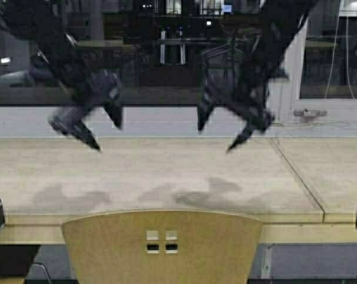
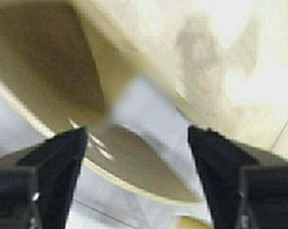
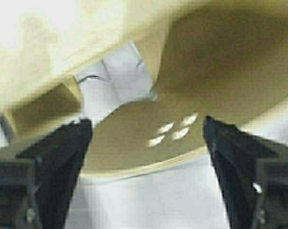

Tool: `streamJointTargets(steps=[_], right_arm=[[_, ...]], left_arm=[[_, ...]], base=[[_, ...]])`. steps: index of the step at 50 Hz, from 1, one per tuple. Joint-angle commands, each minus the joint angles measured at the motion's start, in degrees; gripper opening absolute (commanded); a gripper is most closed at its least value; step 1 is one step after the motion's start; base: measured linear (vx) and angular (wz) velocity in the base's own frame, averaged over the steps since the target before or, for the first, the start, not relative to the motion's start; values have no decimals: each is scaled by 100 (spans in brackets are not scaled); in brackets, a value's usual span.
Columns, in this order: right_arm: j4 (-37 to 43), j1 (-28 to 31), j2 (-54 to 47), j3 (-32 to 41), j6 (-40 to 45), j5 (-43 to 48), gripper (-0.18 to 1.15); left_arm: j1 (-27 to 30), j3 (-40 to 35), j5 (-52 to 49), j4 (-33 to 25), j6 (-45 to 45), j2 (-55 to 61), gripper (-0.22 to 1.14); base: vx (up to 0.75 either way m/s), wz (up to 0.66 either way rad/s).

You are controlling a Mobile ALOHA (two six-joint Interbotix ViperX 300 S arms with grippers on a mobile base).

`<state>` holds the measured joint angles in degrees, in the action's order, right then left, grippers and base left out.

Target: Push the chairs under the table

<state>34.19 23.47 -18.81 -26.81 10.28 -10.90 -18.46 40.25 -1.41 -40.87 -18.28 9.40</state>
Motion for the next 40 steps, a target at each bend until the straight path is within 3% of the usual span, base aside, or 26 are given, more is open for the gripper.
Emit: streamJointTargets(steps=[1, 14, 26, 40], right_arm=[[-624, 44, 949, -79, -501, -141, 100], [-1380, -18, 2030, -316, -1020, -281, 100], [-1573, -167, 2259, -325, -1037, -352, 100], [-1608, 9, 2575, -686, -1011, -352, 100]], left_arm=[[35, 167, -290, 800, 791, -993, 96], [35, 132, -896, 1345, 1951, -1898, 96], [26, 0, -1055, 1266, 1837, -1854, 96], [26, 387, -1380, 1802, 2013, -2206, 96]], base=[[-4, -2], [-9, 3], [-16, 20], [-22, 37]])
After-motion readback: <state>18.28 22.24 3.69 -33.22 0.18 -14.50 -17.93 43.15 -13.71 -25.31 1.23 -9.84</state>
